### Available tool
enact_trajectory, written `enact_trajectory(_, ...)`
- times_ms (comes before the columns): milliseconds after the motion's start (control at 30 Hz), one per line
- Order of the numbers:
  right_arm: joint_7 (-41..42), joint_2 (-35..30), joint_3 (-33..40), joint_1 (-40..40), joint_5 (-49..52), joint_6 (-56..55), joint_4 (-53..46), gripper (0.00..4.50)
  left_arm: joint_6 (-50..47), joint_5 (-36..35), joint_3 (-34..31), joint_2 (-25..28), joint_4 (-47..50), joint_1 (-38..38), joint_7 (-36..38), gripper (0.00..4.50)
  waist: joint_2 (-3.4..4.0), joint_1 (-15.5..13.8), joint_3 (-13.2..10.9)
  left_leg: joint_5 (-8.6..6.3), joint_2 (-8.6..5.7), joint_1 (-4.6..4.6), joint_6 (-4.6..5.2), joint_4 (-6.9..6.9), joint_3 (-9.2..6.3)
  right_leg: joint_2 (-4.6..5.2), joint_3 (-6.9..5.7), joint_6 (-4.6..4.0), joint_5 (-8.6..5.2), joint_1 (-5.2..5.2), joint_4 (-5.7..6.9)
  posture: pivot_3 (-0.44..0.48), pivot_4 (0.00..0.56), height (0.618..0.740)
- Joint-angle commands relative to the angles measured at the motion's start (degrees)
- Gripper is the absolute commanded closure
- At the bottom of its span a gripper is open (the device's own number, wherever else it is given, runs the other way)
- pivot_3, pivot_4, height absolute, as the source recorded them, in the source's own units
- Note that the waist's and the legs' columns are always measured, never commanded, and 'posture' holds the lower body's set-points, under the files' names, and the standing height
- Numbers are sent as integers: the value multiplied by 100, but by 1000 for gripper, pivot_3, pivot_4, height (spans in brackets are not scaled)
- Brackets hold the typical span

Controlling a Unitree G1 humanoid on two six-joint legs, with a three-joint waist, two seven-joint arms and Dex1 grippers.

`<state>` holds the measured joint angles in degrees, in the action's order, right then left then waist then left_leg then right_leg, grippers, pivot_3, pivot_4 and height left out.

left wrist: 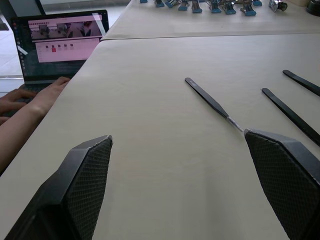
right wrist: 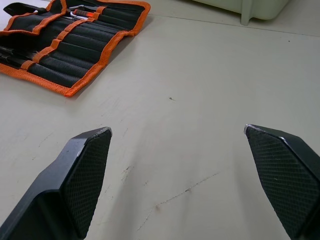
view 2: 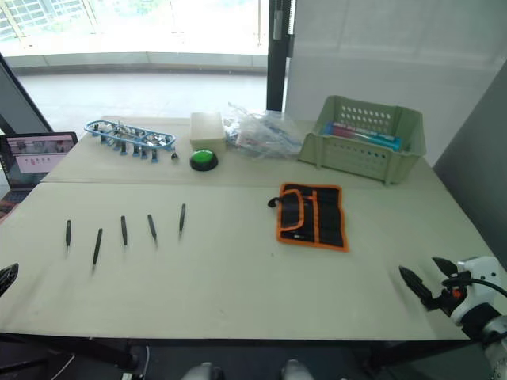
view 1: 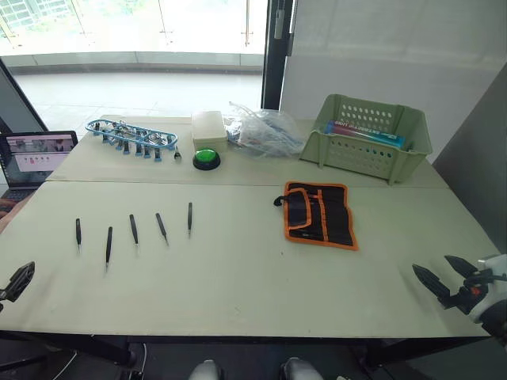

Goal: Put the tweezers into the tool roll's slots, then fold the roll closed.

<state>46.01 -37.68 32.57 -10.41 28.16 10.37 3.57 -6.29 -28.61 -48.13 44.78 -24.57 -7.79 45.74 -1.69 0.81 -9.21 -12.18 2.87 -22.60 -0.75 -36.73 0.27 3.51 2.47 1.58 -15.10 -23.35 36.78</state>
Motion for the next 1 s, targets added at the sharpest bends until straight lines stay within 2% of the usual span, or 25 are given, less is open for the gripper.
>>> enact_trajectory(33, -163, 132, 94, -99, 195, 43, -551, 0, 83, -107, 3, 36, 221, -23, 110, 23, 0, 0, 0, 0, 0, 0, 0, 0, 0, 0, 0, 0, 0, 0, 0, 0, 150, 738)
enact_trajectory(200, -1218, 1011, -500, -346, 497, 844, -2315, 0, -125, -379, 544, -612, 1655, -497, 403, 23, 5, 9, 3, -7, 8, 0, -12, 5, 0, -1, 5, 15, 10, -1, 4, 0, 150, 738)
enact_trajectory(400, -2456, 1786, -1431, 38, 196, 1370, -3182, 0, -446, -659, 1114, -1017, 3012, -941, 558, 23, -6, 22, 5, -10, 16, 2, -18, 5, 1, 2, 13, -30, 5, -5, -1, 0, 150, 738)
enact_trajectory(533, -3345, 2414, -1968, 650, -58, 1645, -3165, 0, -475, -745, 1620, -1261, 3999, -1266, 656, 23, -5, 20, 5, -10, 12, 1, -18, 5, 5, 1, 20, -31, 8, -11, 1, 0, 150, 738)
enact_trajectory(667, -3867, 2881, -2193, 1138, -86, 1952, -2967, 0, -716, -924, 1841, -1046, 4625, -1611, 961, 23, -6, 29, 7, -1, 9, -18, -3, 5, 6, -8, 22, -63, 27, -37, 5, 0, 150, 738)
enact_trajectory(767, -4056, 3081, -2412, 1395, -212, 2088, -2718, 0, -506, -1063, 1701, -946, 4571, -1622, 1310, 23, -6, 19, 7, 1, 6, -54, -1, 3, 6, -18, 24, -37, 51, -80, 21, 0, 150, 738)
enact_trajectory(1000, -4253, 3422, -2836, 1932, -593, 2006, -2005, 0, -24, -826, 1745, -681, 4288, -1778, 2037, 23, -5, 86, 6, 1, 6, -57, 0, 0, 6, -26, 25, -36, 49, -84, 21, 0, 150, 738)
